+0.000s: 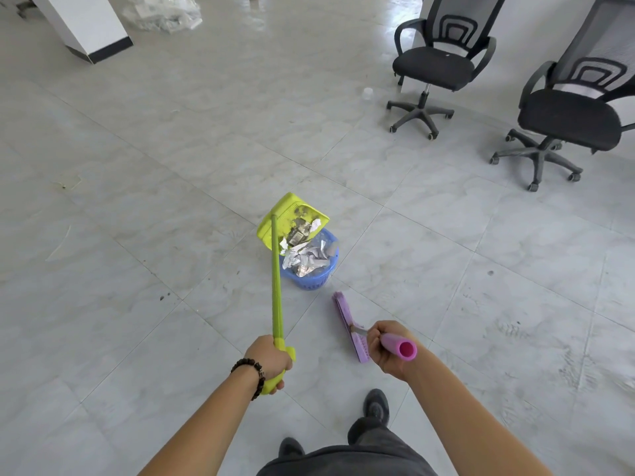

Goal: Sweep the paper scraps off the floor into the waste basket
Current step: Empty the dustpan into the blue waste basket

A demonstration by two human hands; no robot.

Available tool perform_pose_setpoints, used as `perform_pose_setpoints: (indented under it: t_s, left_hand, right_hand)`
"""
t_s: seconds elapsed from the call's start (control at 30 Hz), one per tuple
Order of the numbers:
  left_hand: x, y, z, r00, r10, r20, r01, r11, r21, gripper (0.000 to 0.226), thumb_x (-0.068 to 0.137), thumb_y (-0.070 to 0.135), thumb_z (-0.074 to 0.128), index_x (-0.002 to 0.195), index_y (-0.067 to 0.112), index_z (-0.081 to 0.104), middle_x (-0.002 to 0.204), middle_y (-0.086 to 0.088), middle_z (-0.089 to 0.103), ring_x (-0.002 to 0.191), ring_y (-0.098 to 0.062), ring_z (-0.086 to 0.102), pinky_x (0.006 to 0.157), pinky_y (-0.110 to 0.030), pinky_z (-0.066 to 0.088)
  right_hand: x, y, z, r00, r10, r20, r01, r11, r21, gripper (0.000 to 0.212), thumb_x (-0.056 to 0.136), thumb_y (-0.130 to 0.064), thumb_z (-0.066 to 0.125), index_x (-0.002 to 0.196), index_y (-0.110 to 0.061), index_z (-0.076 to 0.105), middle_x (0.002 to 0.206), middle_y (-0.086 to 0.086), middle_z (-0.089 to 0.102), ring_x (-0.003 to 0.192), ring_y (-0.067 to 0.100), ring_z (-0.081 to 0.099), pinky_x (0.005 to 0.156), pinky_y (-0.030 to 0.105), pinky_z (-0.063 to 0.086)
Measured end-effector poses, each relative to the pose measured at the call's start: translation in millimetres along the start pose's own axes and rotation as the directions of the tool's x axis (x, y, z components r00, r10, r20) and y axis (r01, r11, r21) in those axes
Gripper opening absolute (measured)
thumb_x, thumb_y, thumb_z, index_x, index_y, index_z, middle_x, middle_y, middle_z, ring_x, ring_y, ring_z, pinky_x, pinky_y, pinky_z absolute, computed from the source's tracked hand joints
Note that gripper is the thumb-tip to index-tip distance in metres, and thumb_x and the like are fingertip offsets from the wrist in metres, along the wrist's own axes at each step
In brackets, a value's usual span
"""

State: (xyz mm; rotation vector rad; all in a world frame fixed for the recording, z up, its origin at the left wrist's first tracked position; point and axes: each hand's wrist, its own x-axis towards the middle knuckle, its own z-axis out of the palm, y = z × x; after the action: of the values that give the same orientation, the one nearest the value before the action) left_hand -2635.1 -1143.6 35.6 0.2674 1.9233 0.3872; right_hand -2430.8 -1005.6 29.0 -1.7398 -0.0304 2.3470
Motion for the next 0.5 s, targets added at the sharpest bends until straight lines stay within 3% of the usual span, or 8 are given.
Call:
perform_pose_setpoints:
  t_s: [0.2, 0.3, 0.5]
  left_hand:
    - [8, -19, 4, 0.996, 0.007, -0.093, 0.008, 0.988, 0.155, 0.019, 0.088, 0.013, 0.051, 0.106, 0.013, 0.055, 0.093, -0.01, 0.057, 0.065, -0.028, 0.058, 0.038, -0.02, 0.043]
    - [8, -24, 7, 0.996, 0.006, -0.089, 0.012, 0.979, 0.204, 0.015, 0.087, 0.01, 0.05, 0.101, 0.011, 0.055, 0.09, -0.009, 0.056, 0.064, -0.027, 0.058, 0.039, -0.021, 0.043]
    - [5, -41, 14, 0.989, 0.048, -0.14, -0.003, 0.951, 0.311, 0.017, 0.092, 0.024, 0.046, 0.107, 0.017, 0.052, 0.097, -0.007, 0.059, 0.065, -0.024, 0.062, 0.037, -0.02, 0.043]
  right_hand:
    - [-1, 12, -6, 1.0, 0.005, 0.021, -0.005, 1.0, 0.004, 0.017, 0.093, -0.005, 0.045, 0.078, -0.008, 0.053, 0.05, 0.003, 0.052, 0.032, 0.01, 0.049, 0.035, 0.017, 0.047]
    - [-3, 15, -12, 1.0, 0.013, 0.028, -0.013, 1.0, 0.01, 0.019, 0.093, -0.005, 0.043, 0.077, -0.008, 0.053, 0.05, 0.003, 0.052, 0.032, 0.01, 0.05, 0.034, 0.018, 0.047]
    - [-5, 16, -18, 1.0, 0.004, 0.028, -0.005, 1.0, 0.023, 0.018, 0.094, -0.005, 0.041, 0.08, -0.007, 0.053, 0.051, 0.002, 0.05, 0.032, 0.009, 0.049, 0.033, 0.018, 0.046]
